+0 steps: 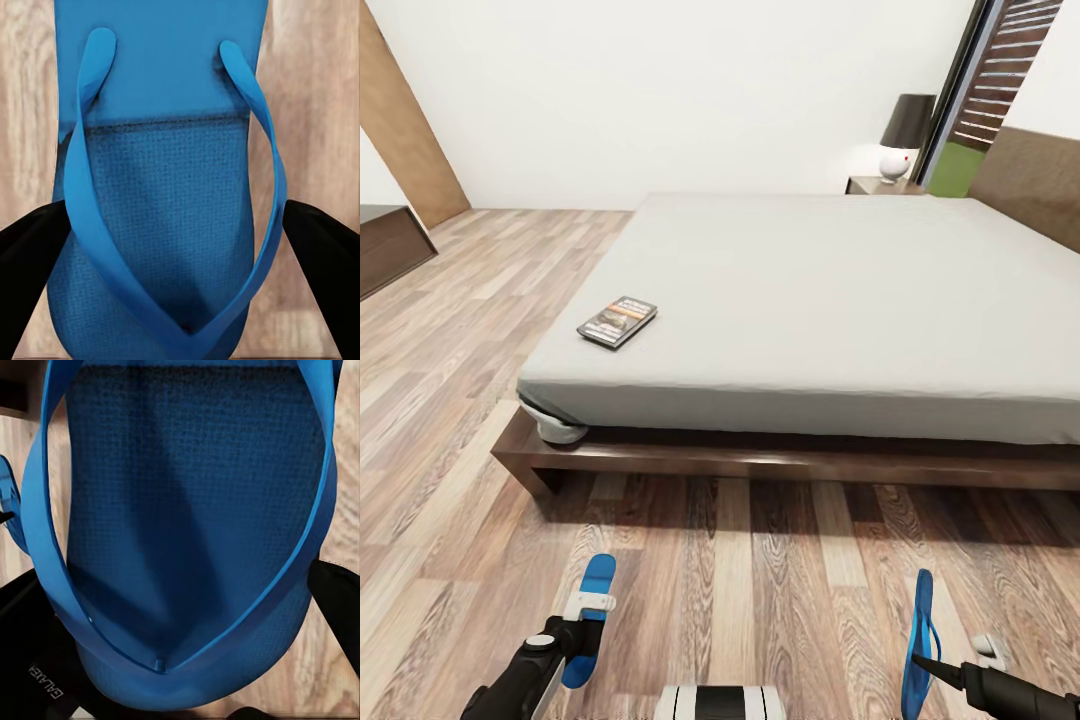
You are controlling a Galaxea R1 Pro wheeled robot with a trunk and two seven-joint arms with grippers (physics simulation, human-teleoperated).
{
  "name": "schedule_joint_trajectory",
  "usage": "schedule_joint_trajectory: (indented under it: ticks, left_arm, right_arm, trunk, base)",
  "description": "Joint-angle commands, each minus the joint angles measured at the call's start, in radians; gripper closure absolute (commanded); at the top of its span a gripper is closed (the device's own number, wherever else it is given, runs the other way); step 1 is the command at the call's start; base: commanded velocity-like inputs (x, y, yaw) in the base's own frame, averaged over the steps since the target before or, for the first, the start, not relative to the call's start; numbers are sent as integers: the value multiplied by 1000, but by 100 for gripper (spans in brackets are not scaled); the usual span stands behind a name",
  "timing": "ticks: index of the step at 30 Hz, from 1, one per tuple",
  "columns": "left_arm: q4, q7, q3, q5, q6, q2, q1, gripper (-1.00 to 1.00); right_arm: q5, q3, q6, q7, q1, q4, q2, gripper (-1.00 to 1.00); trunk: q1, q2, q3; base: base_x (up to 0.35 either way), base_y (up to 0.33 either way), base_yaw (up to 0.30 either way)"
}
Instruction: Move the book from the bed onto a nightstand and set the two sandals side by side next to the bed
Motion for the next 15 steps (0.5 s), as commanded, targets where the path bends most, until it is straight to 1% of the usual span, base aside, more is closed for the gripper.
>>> schedule_joint_trajectory:
  ticks: [1, 6, 9, 11, 12, 15]
  left_arm:
    - [-2, -9, 7, -10, 4, -1, 0, 100]
    - [-2, -10, 8, -10, 3, -1, 0, 100]
    - [-2, -10, 10, -10, -7, -1, 0, 100]
    - [-1, -11, 13, -10, -58, -1, 0, 100]
    - [1, -10, 14, -10, -99, -1, 0, 100]
    - [4, -9, 15, -9, -142, -1, 0, 100]
  right_arm:
    - [-11, 7, 6, 5, -1, 3, 0, 100]
    - [-11, 7, 6, 5, -1, 3, 0, 100]
    - [-11, 6, 6, 5, -1, 3, 0, 100]
    - [-11, 7, 6, 5, -1, 3, 0, 100]
    - [-11, 7, 6, 5, -1, 3, 0, 100]
    - [-11, 6, 6, 5, -1, 3, 0, 100]
  trunk:
    - [0, -1, -5]
    - [2, -2, -24]
    - [2, -2, -24]
    - [2, -2, -24]
    - [2, -2, -24]
    - [2, -2, -24]
  base:
    - [0, 0, 0]
    - [0, 0, 0]
    - [0, 0, 0]
    - [0, 0, 0]
    - [0, 0, 0]
    - [0, 0, 0]
